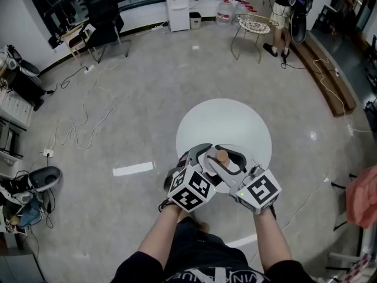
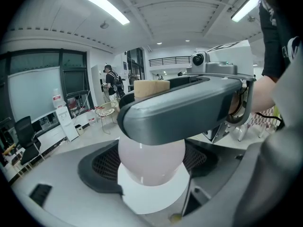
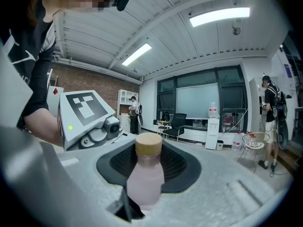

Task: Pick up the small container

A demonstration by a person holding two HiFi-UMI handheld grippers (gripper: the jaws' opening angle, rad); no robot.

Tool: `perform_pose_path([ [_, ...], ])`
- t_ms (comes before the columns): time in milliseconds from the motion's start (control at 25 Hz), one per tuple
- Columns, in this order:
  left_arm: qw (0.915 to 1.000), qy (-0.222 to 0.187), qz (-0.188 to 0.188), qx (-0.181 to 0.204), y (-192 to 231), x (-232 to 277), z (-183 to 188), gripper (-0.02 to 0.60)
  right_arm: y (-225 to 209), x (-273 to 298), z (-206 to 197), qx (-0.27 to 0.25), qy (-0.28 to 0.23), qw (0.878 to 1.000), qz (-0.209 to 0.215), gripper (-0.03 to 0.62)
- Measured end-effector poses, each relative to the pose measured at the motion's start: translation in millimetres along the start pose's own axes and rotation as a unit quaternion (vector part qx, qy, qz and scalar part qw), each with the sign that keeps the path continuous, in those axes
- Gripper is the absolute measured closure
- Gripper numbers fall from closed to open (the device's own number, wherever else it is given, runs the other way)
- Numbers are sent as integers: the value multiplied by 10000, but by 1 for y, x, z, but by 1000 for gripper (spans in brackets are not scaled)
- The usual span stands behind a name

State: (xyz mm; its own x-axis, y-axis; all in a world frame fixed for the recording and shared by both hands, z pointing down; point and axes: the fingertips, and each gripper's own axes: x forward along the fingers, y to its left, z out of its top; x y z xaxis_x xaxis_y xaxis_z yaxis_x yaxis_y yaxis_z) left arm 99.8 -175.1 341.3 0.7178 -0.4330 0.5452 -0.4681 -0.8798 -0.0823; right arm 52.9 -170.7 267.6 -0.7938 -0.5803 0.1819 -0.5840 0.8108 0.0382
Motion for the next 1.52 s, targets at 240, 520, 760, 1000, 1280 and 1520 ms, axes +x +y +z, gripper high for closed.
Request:
perform_pose_path([
  [240,10000,-64,24,17,-2,-17,14,218,8,-5,20,-67,-13,10000,5,461],
  [520,9999,-91,57,124,-7,-33,30,218,13,-14,41,-113,-81,9999,-64,461],
  [760,9997,-105,116,187,-18,-45,36,218,26,-25,49,-220,-99,9997,-85,461],
  [1000,9995,-128,180,215,-31,-52,41,218,33,-37,57,-262,-69,9995,-176,461],
  [1280,9992,-152,249,264,-43,-69,44,218,51,-46,65,-334,-174,9992,-115,461],
  [1520,9989,-173,309,314,-53,-74,44,218,62,-54,64,-447,-306,9985,12,461],
])
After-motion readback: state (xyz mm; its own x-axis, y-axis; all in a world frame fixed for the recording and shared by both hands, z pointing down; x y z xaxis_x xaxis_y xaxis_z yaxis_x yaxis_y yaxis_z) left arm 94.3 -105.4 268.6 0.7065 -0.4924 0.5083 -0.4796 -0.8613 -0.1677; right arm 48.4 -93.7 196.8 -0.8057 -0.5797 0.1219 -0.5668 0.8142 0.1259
